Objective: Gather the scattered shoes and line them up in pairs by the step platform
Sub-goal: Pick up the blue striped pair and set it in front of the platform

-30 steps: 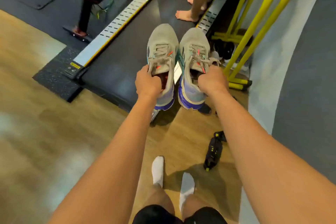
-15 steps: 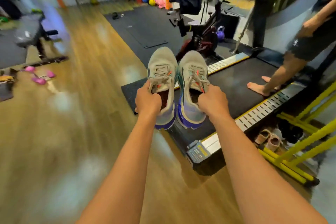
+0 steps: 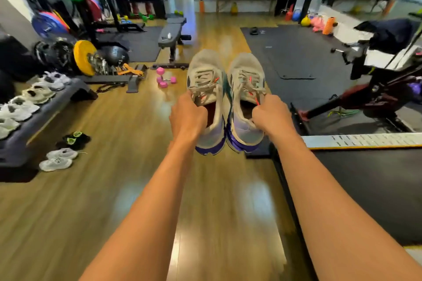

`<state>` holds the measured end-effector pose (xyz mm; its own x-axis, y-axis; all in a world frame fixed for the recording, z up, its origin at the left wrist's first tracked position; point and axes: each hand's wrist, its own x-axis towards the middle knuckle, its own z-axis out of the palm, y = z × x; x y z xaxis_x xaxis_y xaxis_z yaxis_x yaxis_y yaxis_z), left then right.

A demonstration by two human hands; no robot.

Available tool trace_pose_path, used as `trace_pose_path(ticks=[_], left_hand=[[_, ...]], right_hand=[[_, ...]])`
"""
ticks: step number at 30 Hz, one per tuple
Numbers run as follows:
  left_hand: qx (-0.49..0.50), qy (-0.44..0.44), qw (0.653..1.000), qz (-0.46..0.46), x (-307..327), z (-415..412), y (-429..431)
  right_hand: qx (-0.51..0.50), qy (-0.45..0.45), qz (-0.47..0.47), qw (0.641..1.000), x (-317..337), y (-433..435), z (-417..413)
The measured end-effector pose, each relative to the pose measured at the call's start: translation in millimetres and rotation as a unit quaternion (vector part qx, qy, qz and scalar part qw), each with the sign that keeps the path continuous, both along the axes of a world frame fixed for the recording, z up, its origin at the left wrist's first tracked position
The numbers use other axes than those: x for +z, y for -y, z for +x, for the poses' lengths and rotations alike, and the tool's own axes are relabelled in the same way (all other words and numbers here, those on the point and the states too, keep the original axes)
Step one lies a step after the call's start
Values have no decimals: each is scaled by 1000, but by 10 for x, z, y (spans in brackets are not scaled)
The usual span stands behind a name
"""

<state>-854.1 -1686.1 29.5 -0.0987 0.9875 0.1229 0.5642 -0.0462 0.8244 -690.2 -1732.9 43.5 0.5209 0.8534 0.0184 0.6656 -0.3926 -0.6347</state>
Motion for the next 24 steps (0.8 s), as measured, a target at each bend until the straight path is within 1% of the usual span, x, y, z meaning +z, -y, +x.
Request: trace_pose_path(ticks=[4,7,11,15,18,24], left_hand=[[60,-107,992,12,-164,-438,-446],[104,-185,976,40,-277,-696,-873],[151,-245,957,45,-319,-967,-1495],[187,-273,943,49,-307,-1241,-2063],[217,-275,936,34,-325,-1513,-2437],[272,-271,923,2,-552,-2194,-3208]], right_hand=[[57,20,-17,998,-119,-711,-477],[90,48,-11,995,-227,-1284,-798],[147,45,7,988,-334,-2098,-1156],[207,49,10,977,-343,-2860,-1480],[238,60,20,969,-358,-3358,-1797],[303,60,6,951,-583,-4301,-2551]])
